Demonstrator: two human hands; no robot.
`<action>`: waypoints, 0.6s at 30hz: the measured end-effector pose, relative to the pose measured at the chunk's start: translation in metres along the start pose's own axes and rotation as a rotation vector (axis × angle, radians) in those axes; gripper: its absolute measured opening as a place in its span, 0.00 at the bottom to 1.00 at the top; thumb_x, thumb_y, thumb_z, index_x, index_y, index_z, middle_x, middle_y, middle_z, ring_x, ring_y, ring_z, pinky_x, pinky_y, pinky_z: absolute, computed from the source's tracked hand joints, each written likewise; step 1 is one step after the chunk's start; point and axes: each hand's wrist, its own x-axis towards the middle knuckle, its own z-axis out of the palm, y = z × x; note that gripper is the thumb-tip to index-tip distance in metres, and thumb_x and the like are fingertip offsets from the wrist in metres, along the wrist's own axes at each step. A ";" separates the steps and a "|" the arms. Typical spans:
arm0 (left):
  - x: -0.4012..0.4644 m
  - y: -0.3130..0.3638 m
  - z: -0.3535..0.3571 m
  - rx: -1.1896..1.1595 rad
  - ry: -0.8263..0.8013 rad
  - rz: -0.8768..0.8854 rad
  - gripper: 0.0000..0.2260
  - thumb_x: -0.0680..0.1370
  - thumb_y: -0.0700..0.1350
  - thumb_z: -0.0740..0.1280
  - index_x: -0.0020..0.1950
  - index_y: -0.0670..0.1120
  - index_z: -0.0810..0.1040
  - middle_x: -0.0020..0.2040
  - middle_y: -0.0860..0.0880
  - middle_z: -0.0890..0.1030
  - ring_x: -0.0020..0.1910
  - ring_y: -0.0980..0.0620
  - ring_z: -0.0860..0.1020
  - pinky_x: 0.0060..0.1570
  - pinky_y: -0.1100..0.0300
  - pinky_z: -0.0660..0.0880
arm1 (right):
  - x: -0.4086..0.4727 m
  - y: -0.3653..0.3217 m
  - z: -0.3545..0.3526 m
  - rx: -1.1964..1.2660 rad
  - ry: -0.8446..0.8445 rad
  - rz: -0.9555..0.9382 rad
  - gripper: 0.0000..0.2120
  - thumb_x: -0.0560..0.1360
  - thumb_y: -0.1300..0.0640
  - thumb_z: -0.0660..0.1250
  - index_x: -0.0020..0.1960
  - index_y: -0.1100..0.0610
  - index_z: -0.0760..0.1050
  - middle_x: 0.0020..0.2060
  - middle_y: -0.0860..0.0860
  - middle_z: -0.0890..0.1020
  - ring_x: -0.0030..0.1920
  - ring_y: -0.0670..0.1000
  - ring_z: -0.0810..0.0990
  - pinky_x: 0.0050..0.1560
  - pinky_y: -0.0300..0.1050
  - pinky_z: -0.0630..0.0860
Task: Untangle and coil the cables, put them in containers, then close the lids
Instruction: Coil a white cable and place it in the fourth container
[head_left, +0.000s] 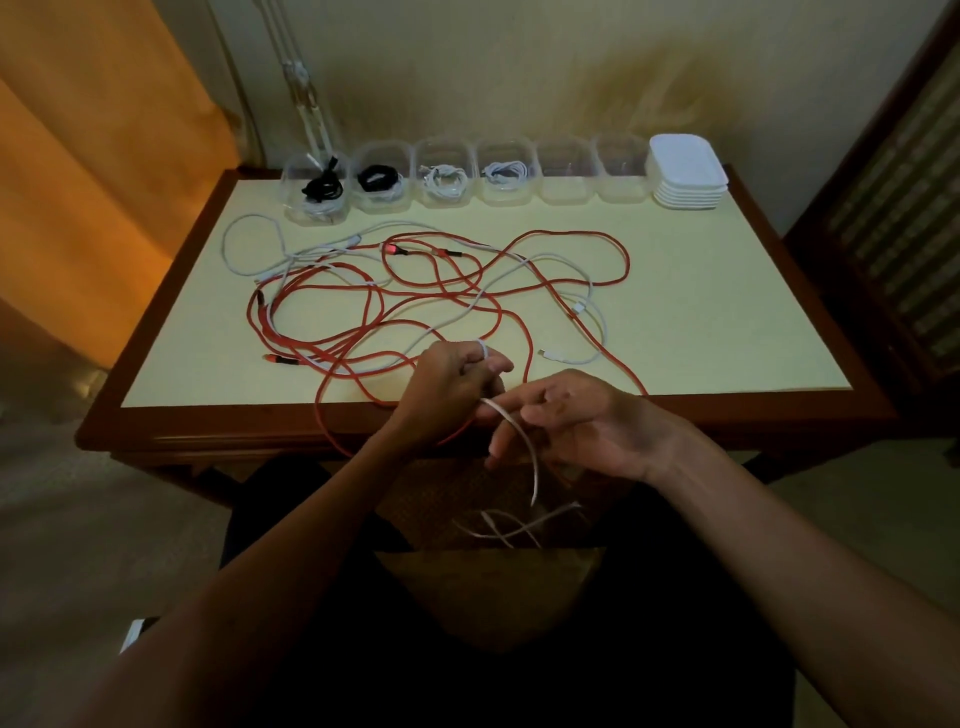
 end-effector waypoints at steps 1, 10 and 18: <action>0.001 0.001 -0.002 -0.046 -0.062 -0.020 0.12 0.83 0.41 0.60 0.43 0.46 0.80 0.31 0.53 0.78 0.31 0.55 0.78 0.39 0.61 0.77 | -0.001 -0.004 0.000 -0.022 0.018 -0.005 0.16 0.76 0.65 0.64 0.63 0.69 0.76 0.45 0.62 0.84 0.50 0.59 0.83 0.53 0.47 0.79; -0.013 0.005 0.006 -0.639 -0.418 -0.321 0.19 0.84 0.48 0.50 0.41 0.38 0.71 0.27 0.48 0.63 0.24 0.53 0.60 0.25 0.62 0.59 | 0.010 -0.021 -0.010 -0.434 0.510 -0.153 0.02 0.73 0.68 0.72 0.46 0.65 0.82 0.36 0.58 0.85 0.32 0.51 0.80 0.40 0.45 0.79; -0.026 0.007 -0.003 -0.960 -0.439 -0.426 0.17 0.82 0.50 0.53 0.34 0.48 0.66 0.32 0.47 0.54 0.28 0.51 0.53 0.28 0.59 0.52 | 0.020 -0.005 -0.013 -0.522 0.663 -0.252 0.12 0.69 0.56 0.77 0.42 0.65 0.80 0.26 0.49 0.80 0.27 0.46 0.77 0.31 0.39 0.74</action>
